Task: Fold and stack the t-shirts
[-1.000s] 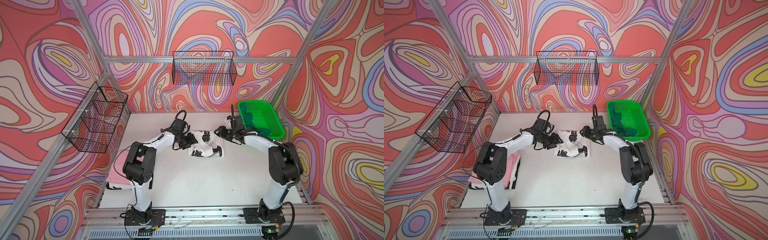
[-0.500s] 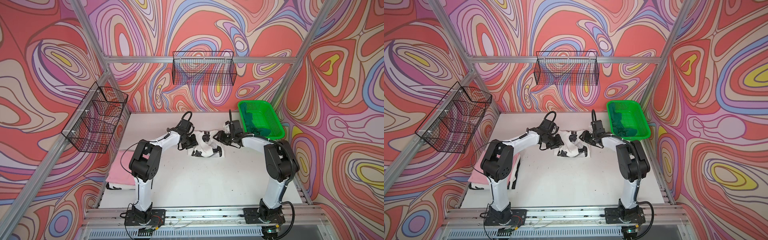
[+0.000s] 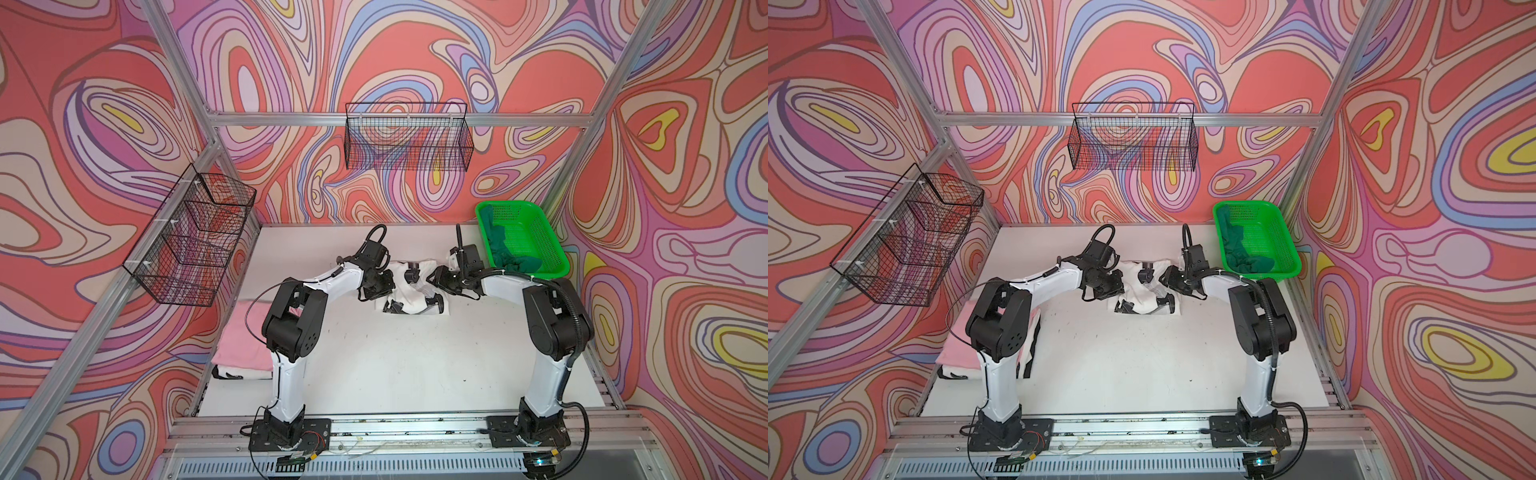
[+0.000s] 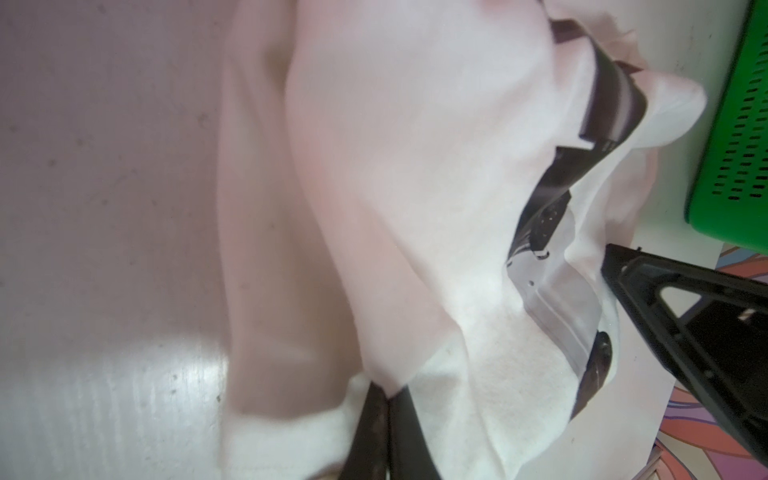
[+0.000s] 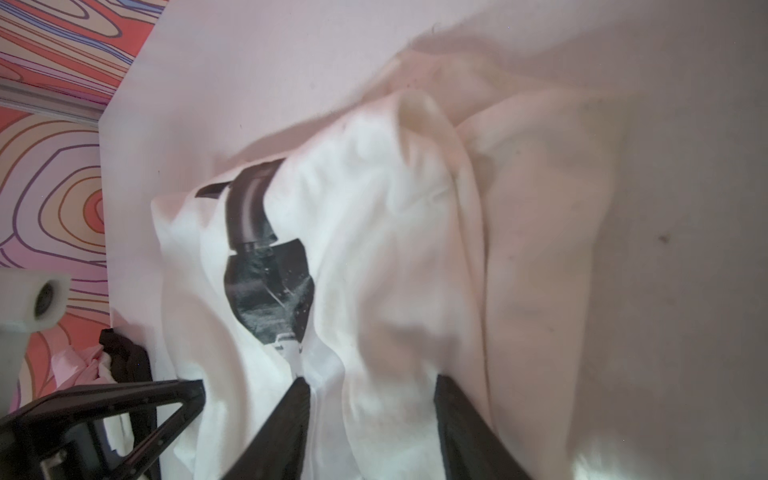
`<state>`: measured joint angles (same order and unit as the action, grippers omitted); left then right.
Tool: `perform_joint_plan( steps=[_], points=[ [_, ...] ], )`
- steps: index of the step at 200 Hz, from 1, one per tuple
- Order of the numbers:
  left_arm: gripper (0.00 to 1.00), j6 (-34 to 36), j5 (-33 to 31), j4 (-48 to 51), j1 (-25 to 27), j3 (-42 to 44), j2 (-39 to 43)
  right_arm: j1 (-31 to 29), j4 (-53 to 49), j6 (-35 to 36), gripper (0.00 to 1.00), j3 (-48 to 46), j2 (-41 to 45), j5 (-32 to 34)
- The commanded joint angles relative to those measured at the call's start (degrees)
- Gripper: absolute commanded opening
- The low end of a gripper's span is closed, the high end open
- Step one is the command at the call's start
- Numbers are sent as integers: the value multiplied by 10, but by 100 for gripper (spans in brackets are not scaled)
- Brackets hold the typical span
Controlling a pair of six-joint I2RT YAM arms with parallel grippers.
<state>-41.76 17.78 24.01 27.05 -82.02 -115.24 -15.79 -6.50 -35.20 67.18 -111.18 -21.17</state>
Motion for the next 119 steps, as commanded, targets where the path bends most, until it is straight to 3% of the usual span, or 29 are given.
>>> perform_joint_plan(
  steps=[1,43,83,98,119],
  points=[
    [0,4,-14,-1,-6,24,32,0,3,-9,51,-14,-14,22],
    [0,0,1,-28,-35,84,49,0,-4,-12,51,-18,-21,45],
    [0,-2,29,-32,-36,85,50,0,-4,-12,51,-17,-25,40],
    [11,-3,37,-27,-36,75,63,0,-9,-9,52,-12,-15,35],
    [38,6,39,-6,-36,56,95,0,-24,-1,53,-3,12,29]
  ],
)
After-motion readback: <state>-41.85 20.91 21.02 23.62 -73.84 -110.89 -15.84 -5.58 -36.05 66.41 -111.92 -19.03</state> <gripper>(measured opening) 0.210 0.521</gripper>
